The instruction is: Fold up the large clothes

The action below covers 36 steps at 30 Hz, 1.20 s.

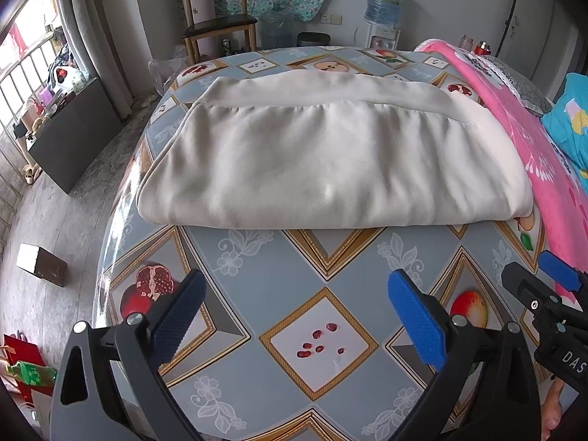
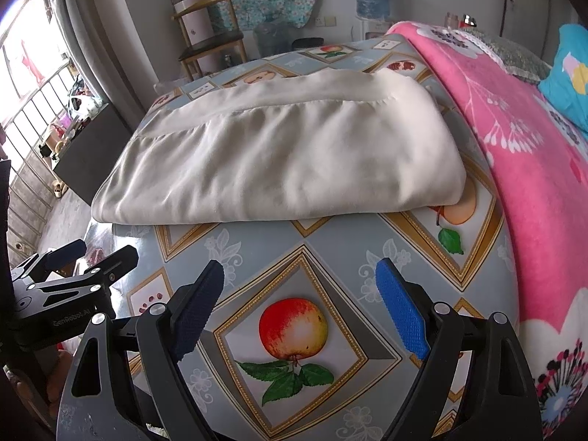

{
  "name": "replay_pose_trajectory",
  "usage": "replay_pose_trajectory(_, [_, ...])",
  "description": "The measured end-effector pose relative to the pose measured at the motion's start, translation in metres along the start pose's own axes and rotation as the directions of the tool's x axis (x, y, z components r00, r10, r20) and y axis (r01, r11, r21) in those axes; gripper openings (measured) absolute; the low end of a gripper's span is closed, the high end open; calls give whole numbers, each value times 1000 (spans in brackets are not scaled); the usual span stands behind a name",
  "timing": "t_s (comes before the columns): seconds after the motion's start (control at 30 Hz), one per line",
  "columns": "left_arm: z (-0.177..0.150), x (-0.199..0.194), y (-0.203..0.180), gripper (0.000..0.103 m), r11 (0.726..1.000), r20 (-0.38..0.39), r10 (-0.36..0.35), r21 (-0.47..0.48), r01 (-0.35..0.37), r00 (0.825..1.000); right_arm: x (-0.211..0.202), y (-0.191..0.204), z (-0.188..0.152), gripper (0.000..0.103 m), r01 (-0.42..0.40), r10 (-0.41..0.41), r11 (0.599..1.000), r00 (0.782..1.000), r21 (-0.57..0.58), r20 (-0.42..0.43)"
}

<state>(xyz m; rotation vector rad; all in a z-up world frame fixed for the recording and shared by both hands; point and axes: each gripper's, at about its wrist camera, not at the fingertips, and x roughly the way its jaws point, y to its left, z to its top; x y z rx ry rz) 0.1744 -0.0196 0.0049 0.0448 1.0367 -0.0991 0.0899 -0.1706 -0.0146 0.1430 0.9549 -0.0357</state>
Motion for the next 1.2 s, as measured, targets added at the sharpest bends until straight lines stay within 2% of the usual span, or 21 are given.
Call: replay_pose_trajectory(1.2, [-1,-2,-2,97,1000,7,3,4,-3,1000,-4,5,1,82,1,-1,1000,1000,4,4])
